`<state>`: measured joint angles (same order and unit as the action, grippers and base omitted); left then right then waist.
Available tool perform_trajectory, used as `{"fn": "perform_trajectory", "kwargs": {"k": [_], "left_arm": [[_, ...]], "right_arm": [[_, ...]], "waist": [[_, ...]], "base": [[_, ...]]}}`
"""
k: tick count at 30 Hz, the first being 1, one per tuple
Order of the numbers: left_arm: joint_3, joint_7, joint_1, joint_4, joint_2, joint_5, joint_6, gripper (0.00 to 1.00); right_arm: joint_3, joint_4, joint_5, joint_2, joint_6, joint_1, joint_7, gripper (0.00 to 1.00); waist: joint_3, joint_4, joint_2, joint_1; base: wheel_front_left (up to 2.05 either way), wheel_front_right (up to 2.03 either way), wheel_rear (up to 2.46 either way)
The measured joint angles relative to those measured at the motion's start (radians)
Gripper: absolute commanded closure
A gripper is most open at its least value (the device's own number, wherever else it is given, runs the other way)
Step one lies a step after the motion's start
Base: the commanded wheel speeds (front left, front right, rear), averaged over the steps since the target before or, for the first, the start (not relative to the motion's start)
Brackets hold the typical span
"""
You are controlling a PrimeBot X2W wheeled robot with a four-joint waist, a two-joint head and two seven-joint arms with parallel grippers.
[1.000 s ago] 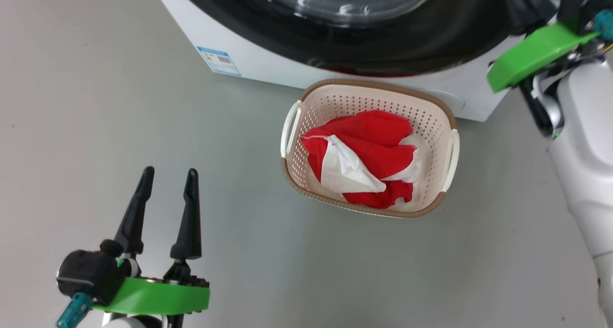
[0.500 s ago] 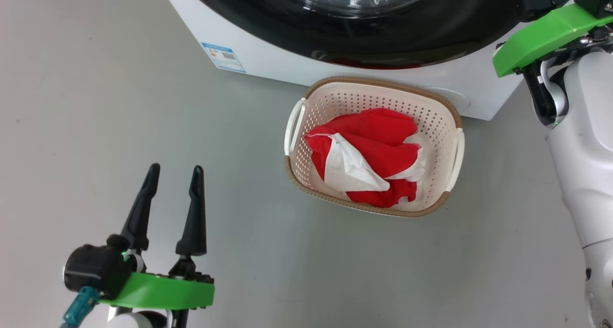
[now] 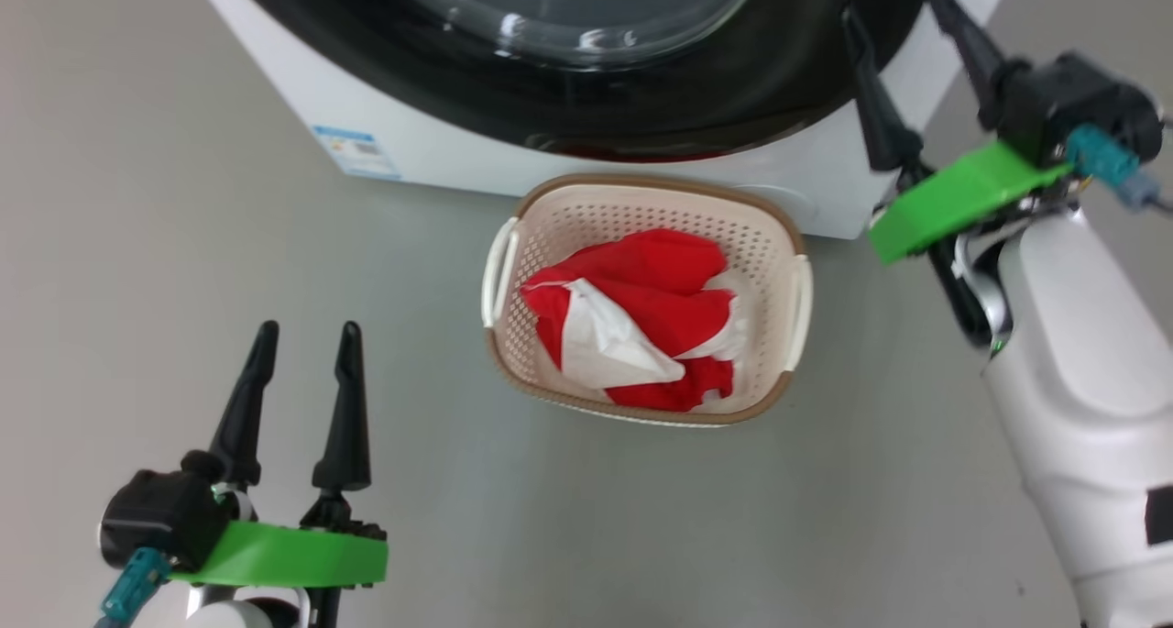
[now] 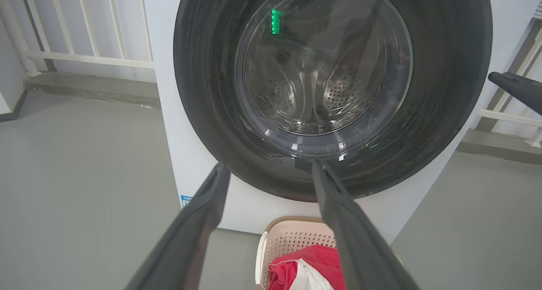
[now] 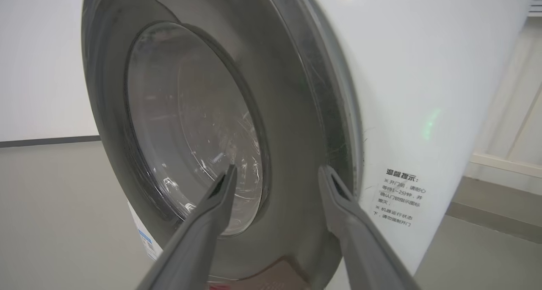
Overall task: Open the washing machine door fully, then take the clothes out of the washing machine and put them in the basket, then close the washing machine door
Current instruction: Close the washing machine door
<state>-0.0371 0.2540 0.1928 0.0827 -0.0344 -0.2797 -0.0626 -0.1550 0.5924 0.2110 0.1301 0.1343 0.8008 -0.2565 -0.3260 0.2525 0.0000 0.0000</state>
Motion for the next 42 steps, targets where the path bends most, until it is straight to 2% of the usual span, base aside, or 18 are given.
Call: {"fn": "perform_trajectory", "kwargs": {"k": [8,15,32,42], "left_arm": [[0.037,0.0,-0.021,0.01,-0.001,0.02,-0.009,0.0],[0.054,0.0,-0.053,0.012,-0.002,0.034,-0.017,0.0],[0.082,0.0,-0.139,0.029,-0.033,0.061,-0.036,0.0],[0.097,0.0,-0.187,0.028,-0.037,0.073,-0.036,0.0]], "right_arm": [[-0.037,-0.105,-0.001,-0.004,0.0,-0.149,0.0,0.0],[-0.005,-0.176,-0.002,-0.006,0.0,-0.25,0.0,0.0],[0.047,-0.243,-0.003,-0.014,0.0,-0.469,0.0,0.0],[0.068,-0.338,0.027,-0.012,0.0,-0.611,0.0,0.0]], "waist": [[0.051,-0.082,0.0,0.0],[0.101,-0.149,0.0,0.0],[0.246,-0.252,0.0,0.0],[0.32,-0.292,0.0,0.0]], "base": [[0.0,0.0,0.0],[0.0,0.0,0.0],[0.0,0.0,0.0],[0.0,0.0,0.0]]}}
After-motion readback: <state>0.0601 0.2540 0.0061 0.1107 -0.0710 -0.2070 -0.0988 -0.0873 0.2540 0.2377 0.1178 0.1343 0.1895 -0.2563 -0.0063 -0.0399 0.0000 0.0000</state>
